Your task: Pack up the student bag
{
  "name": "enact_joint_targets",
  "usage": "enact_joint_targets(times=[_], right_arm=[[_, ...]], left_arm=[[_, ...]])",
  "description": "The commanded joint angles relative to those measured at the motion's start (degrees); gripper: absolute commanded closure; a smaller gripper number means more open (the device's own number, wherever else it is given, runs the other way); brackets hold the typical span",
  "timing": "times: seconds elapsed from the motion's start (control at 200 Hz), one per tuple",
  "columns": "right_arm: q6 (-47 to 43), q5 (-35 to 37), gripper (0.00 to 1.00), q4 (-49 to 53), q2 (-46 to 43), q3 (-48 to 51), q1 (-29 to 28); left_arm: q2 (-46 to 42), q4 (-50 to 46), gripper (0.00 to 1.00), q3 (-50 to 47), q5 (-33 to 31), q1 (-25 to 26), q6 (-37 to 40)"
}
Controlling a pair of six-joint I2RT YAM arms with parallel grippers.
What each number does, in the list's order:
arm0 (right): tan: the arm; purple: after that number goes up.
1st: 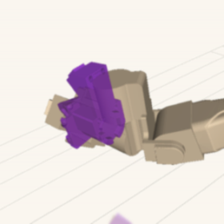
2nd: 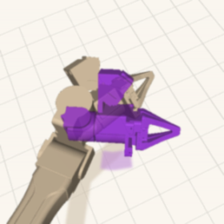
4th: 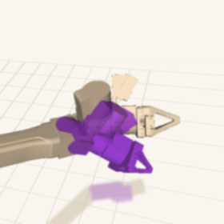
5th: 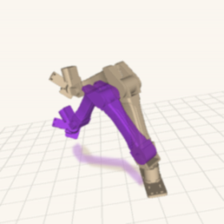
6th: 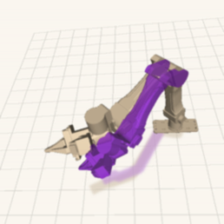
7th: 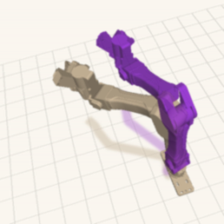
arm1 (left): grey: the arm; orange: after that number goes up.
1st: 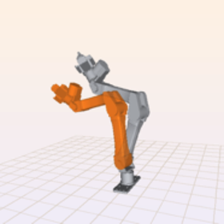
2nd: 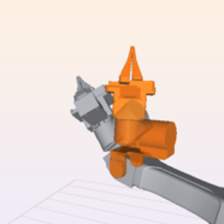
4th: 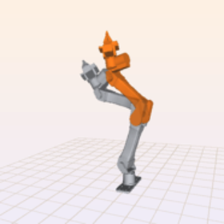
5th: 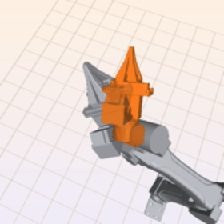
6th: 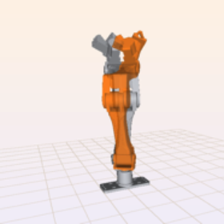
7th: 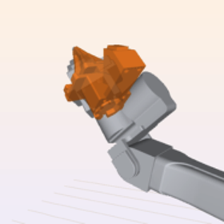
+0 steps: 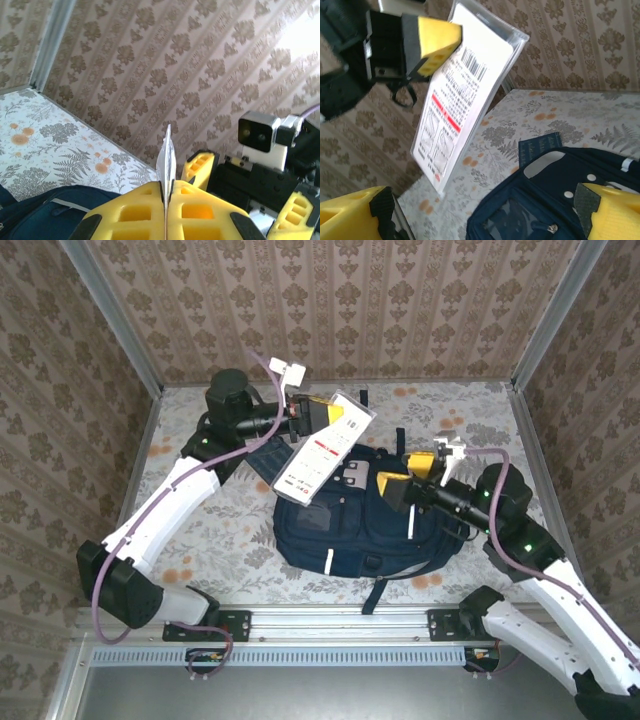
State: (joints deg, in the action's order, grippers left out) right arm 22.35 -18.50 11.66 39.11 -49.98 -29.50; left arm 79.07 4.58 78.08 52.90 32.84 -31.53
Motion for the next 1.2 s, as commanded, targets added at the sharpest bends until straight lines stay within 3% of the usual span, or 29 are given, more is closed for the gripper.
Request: enact_joint_targets(times=[0.0,0.09,0.155,0.215,0.3,0.385,0.54,0.66,0.77,0.96,1.055,1.135,1.195], right_arm=[[-8.58,-0.60,0.03,8.51,-0.83,-2.28,0.32],[-12.13,-0.57,0.03,8.90,-1.48,-3.02,0.34],[-15.42,-0.86,0.03,8.40,-2.05,-2.70,0.32],[-18.63,-2.33,0.03,8.42,-2.37,-2.48,0.31],[-21.29,-6.67,0.04,9.70,-1.50,-3.34,0.33],[-21.51,-11.31,0.05,10.70,0.18,-4.93,0.32],[-19.57,-14.24,0.09,9.04,2.77,-5.00,0.32],[-18.15,-16.99,0.15,7.59,3.95,-4.50,0.32],[-16.68,-18.77,0.27,6.24,4.86,-4.50,0.23],[-15.14,-20.55,0.63,4.37,6.18,-4.41,-0.01],[-14.97,-20.25,0.69,4.34,6.64,-4.25,-0.21],[-15.11,-19.79,0.74,4.12,6.75,-3.91,-0.38],[-15.39,-19.05,0.83,3.85,6.40,-3.43,-0.39]], left_arm=[[0.02,-5.77,1.00,3.66,7.95,1.65,11.77],[-0.06,-9.97,1.00,4.13,7.73,2.54,18.50],[-0.05,-9.92,1.00,3.38,11.18,3.28,23.61],[-0.70,-12.65,1.00,2.89,13.48,4.70,32.44],[-2.41,-20.46,1.00,2.70,11.61,7.86,47.63],[-3.22,-22.63,1.00,1.73,11.27,9.75,54.14],[-1.85,-24.91,1.00,3.06,16.76,10.22,56.73],[-0.73,-26.52,1.00,3.94,17.51,10.60,57.34],[-0.07,-27.78,1.00,4.60,17.25,10.94,57.77],[1.54,-28.28,1.00,6.27,16.68,11.27,55.55],[2.30,-28.58,0.98,6.85,15.94,11.54,54.93],[2.72,-28.65,0.92,7.16,15.03,12.02,54.65],[2.89,-28.51,0.84,7.20,14.19,12.15,54.39]])
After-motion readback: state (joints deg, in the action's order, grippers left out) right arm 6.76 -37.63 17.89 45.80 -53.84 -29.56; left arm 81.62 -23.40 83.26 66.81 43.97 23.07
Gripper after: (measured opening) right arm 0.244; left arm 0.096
